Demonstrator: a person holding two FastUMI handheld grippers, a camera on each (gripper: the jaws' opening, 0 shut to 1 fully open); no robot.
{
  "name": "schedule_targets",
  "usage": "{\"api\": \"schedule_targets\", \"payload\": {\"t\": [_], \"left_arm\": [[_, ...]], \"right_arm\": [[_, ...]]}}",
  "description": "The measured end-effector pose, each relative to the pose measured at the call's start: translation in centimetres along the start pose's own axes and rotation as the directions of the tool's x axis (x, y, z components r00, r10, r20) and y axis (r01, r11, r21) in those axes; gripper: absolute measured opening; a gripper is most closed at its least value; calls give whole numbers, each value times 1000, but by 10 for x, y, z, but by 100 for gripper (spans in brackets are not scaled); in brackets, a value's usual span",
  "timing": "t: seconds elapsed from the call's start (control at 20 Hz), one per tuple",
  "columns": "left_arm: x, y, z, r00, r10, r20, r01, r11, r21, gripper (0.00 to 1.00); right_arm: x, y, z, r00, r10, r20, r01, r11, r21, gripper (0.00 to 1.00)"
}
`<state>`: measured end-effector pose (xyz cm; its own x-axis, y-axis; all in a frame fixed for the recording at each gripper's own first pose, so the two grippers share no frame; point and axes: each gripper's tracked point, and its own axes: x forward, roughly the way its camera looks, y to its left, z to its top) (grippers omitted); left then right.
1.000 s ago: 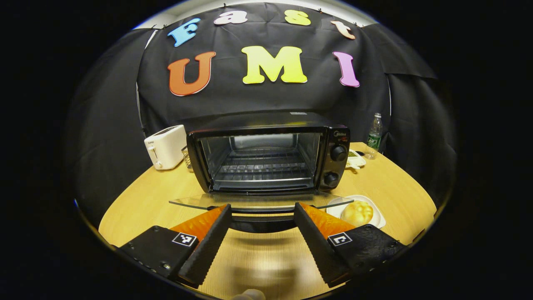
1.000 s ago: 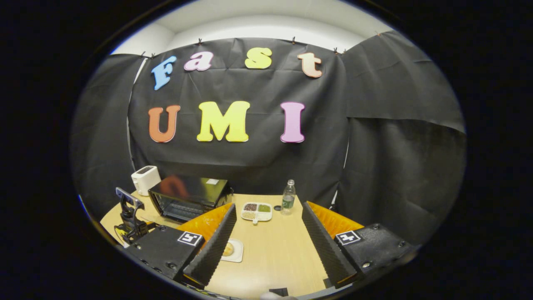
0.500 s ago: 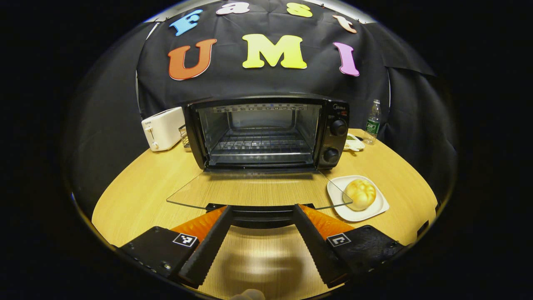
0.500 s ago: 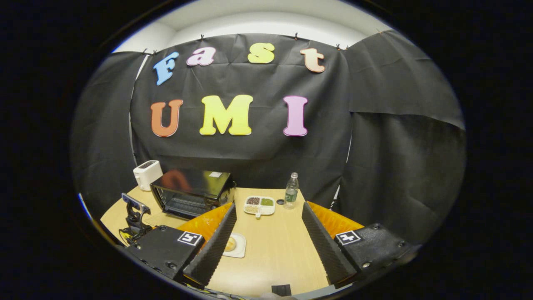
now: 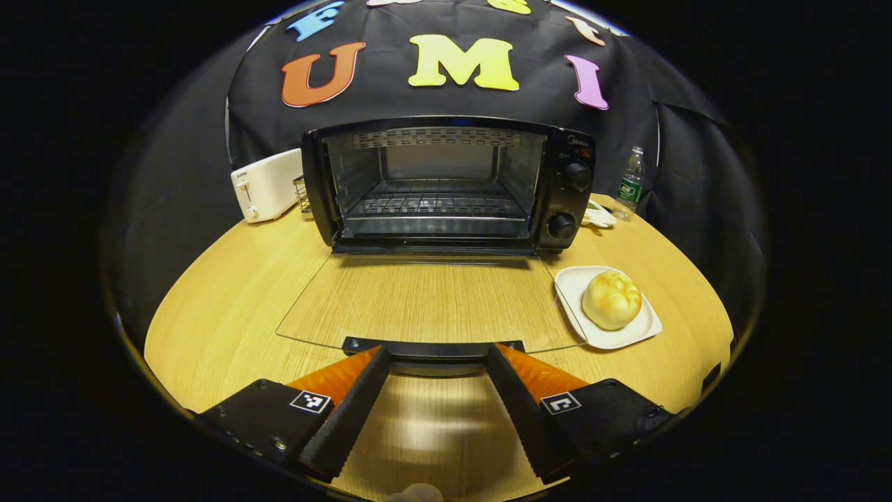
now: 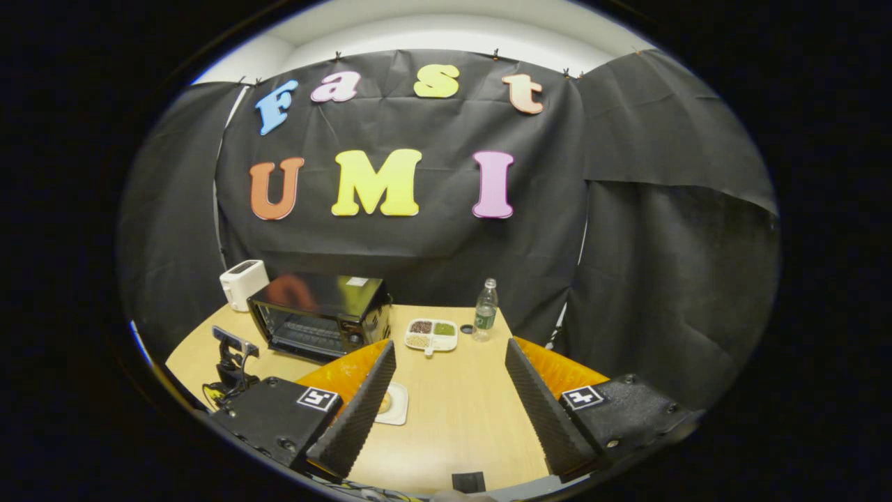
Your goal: Open the electric oven with the left hand, put the food in, and close the electric oven.
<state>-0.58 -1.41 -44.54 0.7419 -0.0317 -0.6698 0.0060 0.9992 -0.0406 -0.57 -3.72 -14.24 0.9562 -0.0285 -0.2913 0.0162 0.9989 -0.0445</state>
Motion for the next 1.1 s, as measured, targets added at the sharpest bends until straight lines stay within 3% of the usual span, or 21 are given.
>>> {"api": "schedule_targets", "payload": {"t": [0.25, 0.55, 0.7, 1.1], "left_arm": [[-10, 2, 16, 999, 7, 44, -8, 1000, 19, 95], [-62, 4, 84, 979, -3, 204, -5, 999, 40, 94], [-110, 3, 132, 950, -5, 312, -13, 998, 54, 94], [-240, 13, 235, 827, 28, 562, -34, 999, 0, 94]], "right_arm": [[-1, 0, 10, 999, 6, 38, -7, 1000, 18, 98], [1, 2, 26, 993, 24, 115, -29, 998, 48, 98], [3, 10, 20, 991, 46, 125, -50, 998, 30, 98], [14, 54, -35, 990, 118, 75, -116, 993, -38, 98]]}}
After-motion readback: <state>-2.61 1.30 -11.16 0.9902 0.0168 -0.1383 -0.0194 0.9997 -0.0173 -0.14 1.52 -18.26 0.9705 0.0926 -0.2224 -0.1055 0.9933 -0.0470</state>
